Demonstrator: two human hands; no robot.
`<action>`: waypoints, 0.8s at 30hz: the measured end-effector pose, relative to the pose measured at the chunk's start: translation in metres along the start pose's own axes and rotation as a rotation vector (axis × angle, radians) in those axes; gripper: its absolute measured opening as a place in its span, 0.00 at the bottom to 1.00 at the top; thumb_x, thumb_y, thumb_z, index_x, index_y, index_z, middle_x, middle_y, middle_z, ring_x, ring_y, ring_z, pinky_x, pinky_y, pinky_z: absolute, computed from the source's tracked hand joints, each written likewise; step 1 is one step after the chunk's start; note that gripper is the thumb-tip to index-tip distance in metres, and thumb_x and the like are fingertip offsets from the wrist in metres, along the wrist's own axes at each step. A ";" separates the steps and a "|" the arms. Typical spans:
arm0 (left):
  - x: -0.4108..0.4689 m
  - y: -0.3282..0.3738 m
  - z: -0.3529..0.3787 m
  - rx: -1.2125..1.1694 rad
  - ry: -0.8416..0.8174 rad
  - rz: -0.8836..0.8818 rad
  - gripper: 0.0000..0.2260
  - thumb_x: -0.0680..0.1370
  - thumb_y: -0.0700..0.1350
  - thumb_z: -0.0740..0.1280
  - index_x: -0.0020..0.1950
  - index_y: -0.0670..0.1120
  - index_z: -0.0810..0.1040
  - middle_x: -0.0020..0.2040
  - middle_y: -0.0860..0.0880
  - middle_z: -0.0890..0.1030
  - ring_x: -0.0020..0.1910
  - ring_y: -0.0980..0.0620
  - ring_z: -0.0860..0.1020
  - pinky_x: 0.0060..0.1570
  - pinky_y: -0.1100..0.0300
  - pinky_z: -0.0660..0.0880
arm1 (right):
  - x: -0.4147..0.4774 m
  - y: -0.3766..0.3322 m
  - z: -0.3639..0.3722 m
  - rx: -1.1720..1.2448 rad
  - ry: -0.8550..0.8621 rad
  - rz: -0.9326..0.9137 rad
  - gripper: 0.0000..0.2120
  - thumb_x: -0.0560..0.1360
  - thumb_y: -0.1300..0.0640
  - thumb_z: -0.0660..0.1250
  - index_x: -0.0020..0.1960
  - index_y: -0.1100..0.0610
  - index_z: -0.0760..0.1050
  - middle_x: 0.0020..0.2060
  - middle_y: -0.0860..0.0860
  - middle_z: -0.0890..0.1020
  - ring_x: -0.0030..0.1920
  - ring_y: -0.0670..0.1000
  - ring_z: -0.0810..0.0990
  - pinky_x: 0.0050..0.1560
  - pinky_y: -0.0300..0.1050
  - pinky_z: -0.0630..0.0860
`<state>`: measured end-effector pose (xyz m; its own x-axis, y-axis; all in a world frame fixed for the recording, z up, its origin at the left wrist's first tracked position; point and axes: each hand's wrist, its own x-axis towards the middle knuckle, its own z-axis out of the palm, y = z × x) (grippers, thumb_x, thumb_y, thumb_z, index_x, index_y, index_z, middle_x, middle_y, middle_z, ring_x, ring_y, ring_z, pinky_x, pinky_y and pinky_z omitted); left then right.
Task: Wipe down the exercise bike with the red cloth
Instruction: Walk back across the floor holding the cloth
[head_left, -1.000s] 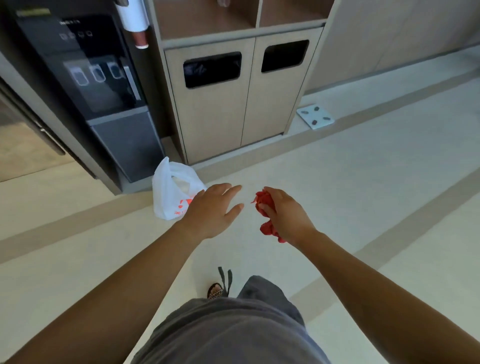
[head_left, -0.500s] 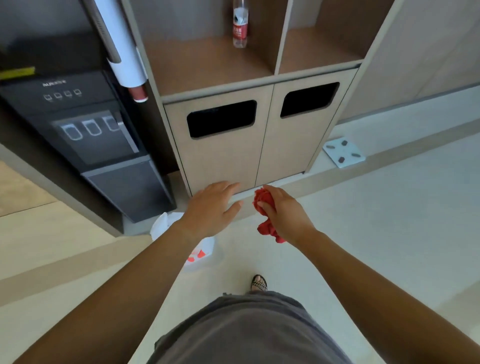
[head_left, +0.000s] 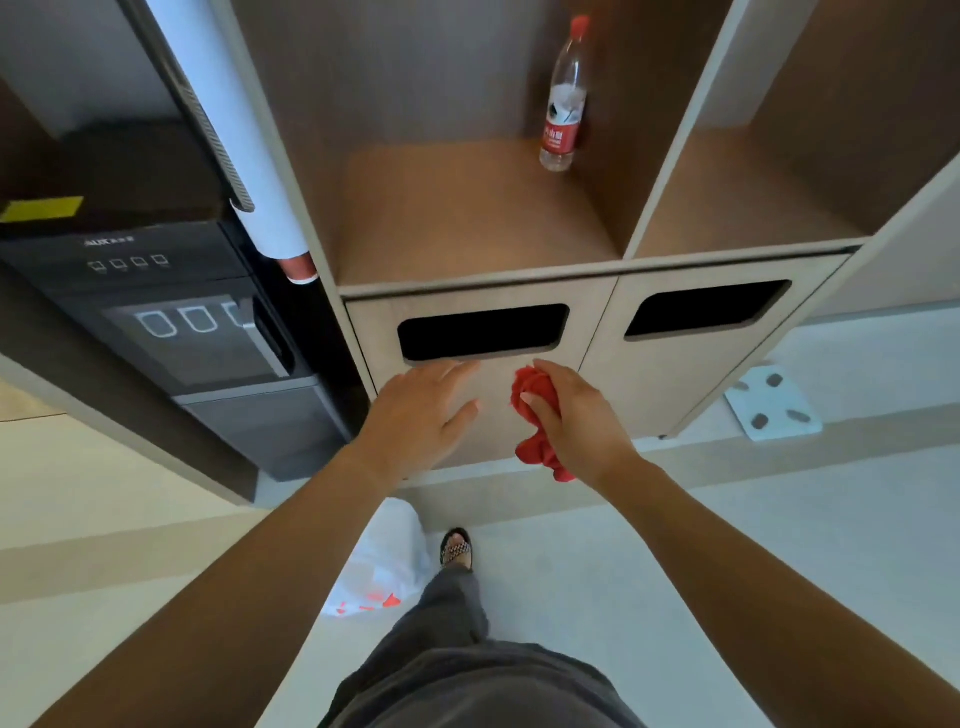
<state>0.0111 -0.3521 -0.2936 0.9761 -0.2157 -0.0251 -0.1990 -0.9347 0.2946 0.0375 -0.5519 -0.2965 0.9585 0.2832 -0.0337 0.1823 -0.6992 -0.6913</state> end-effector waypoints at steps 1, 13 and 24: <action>0.019 -0.008 -0.001 0.001 0.002 -0.006 0.23 0.81 0.53 0.55 0.76 0.48 0.60 0.73 0.48 0.67 0.70 0.48 0.66 0.65 0.48 0.66 | 0.021 0.000 -0.002 -0.003 0.001 -0.015 0.18 0.80 0.52 0.58 0.69 0.50 0.65 0.55 0.53 0.78 0.39 0.52 0.80 0.33 0.45 0.79; 0.203 -0.091 -0.063 0.019 0.140 -0.037 0.22 0.80 0.57 0.54 0.73 0.51 0.65 0.70 0.49 0.71 0.69 0.48 0.68 0.65 0.48 0.67 | 0.266 -0.029 -0.027 -0.065 0.119 -0.247 0.17 0.79 0.51 0.59 0.67 0.53 0.66 0.54 0.48 0.77 0.33 0.37 0.74 0.33 0.25 0.66; 0.240 -0.105 -0.074 0.056 0.136 -0.181 0.23 0.81 0.57 0.54 0.74 0.50 0.63 0.71 0.48 0.69 0.69 0.47 0.67 0.66 0.51 0.67 | 0.328 -0.026 -0.035 -0.319 -0.060 -0.311 0.21 0.77 0.50 0.62 0.67 0.58 0.67 0.63 0.56 0.73 0.61 0.56 0.71 0.60 0.44 0.64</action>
<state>0.2727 -0.2848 -0.2598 0.9983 -0.0069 0.0576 -0.0208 -0.9696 0.2436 0.3546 -0.4641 -0.2641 0.8349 0.5427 0.0924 0.5271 -0.7397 -0.4182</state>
